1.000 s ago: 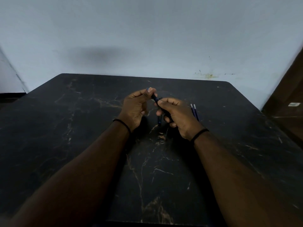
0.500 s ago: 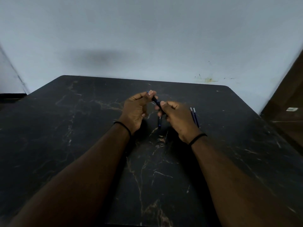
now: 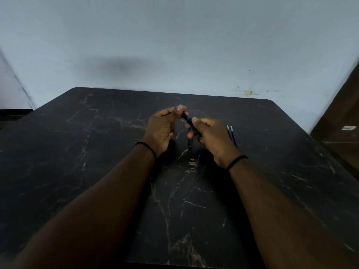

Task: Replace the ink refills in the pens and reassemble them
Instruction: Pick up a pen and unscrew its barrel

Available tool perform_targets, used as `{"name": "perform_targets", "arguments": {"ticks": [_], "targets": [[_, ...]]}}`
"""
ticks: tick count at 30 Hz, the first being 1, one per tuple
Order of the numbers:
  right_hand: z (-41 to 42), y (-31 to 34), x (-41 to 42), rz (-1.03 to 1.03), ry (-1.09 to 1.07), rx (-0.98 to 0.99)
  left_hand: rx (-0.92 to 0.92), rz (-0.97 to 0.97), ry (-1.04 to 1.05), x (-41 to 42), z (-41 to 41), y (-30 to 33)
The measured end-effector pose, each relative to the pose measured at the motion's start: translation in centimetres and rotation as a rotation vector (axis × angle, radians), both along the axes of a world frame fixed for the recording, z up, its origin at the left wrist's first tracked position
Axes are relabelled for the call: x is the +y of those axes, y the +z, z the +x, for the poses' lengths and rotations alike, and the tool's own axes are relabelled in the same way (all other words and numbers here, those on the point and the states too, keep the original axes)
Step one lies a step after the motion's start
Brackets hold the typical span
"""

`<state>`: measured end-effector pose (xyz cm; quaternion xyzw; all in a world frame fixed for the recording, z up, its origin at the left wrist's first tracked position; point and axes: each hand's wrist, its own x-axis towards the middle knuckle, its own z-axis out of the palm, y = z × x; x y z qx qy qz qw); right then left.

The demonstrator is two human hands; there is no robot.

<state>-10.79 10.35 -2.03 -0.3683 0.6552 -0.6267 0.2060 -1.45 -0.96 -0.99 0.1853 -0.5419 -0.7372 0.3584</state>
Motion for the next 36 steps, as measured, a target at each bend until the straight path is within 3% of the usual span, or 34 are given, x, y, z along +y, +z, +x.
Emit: {"name": "perform_targets", "arguments": {"ticks": [4, 8, 15, 22, 28, 36], "targets": [[0.11, 0.29, 0.28, -0.008, -0.007, 0.042, 0.001, -0.008, -0.001, 0.10, 0.09, 0.03], [0.34, 0.54, 0.56, -0.080, 0.058, -0.081, -0.008, -0.019, 0.000, -0.02, -0.04, -0.11], [0.18, 0.66, 0.39, 0.042, -0.005, -0.041, 0.020, -0.027, -0.018, -0.41, -0.34, -0.44], [0.44, 0.73, 0.59, -0.070, 0.015, -0.061, 0.028, -0.017, -0.019, -0.49, -0.17, -0.56], [0.38, 0.75, 0.39, 0.038, 0.016, -0.089, 0.019, -0.016, -0.015, -0.31, -0.24, -0.43], [0.27, 0.65, 0.48, -0.062, 0.009, -0.055, 0.019, -0.024, -0.030, -0.52, -0.02, -0.57]]}}
